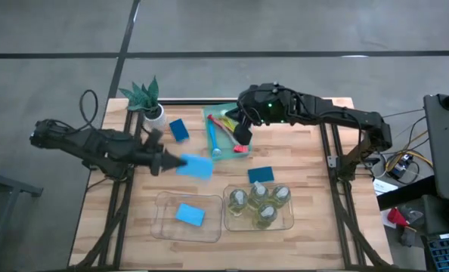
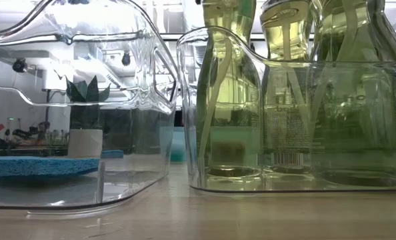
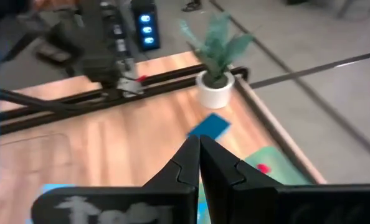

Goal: Pick & Place Kitchen Sink Supplies
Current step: Put the blue sponge into the left transparent bin

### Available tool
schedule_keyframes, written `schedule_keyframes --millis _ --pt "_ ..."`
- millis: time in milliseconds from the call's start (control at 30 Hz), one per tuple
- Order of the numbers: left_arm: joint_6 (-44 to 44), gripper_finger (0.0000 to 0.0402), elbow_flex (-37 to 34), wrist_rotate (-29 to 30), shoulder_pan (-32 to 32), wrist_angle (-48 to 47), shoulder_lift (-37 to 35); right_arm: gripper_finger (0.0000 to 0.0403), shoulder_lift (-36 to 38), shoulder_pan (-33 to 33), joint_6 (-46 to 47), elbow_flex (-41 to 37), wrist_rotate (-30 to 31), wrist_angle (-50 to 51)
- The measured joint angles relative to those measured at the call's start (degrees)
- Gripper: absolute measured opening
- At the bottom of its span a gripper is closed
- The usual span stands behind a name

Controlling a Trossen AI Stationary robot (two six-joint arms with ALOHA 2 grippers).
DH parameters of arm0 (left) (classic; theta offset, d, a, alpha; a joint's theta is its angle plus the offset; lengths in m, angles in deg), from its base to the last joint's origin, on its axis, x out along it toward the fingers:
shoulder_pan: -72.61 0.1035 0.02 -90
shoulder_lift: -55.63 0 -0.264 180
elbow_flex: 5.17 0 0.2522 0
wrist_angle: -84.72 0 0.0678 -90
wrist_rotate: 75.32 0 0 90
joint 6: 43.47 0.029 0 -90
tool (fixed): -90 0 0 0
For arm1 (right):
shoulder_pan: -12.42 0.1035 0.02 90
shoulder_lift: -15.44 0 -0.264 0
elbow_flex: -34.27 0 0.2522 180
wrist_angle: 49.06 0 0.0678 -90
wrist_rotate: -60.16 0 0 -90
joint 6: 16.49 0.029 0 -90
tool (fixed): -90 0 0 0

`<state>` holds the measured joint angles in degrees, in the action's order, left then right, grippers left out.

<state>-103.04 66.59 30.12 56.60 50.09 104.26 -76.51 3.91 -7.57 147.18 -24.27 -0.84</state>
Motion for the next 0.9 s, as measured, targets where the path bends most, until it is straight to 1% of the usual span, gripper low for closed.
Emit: schedule_keyframes --millis 100,167,233,333,467,633,767,900 --pt "-8.5 0.0012 0.0 -7.2 -1.8 -5.8 0.6 0.0008 0.6 -0.3 -2.4 0.0 4.5 0.1" --pt "-12.2 0.0015 -0.1 -9.7 -4.0 -9.7 1.2 0.0008 0.8 -0.6 -4.4 0.0 7.8 -0.4" --pt "-15.3 0.0017 -0.2 -10.5 -6.3 -12.9 1.8 0.0008 1.0 -1.0 -5.9 0.0 10.6 -0.4" --pt "-19.6 0.0016 -0.2 -10.0 -9.8 -16.3 2.8 0.0008 1.4 -2.0 -7.4 0.0 11.4 -0.3" --pt "-29.0 0.0015 -2.3 -5.2 -13.5 -16.4 4.6 0.0008 2.5 -3.3 -10.7 0.0 11.5 -0.4" --pt "-41.1 0.0016 -6.7 -1.3 -17.7 -12.2 7.8 0.0008 3.9 -5.1 -15.4 0.0 11.4 -0.4" --pt "-49.5 0.0015 -10.1 -1.2 -20.3 -5.4 11.5 0.0008 5.3 -6.5 -17.9 0.0 11.1 -0.4" --pt "-54.7 0.0016 -12.0 -0.6 -20.7 -3.6 15.4 0.0008 5.8 -7.5 -19.5 0.0 11.0 -0.6"
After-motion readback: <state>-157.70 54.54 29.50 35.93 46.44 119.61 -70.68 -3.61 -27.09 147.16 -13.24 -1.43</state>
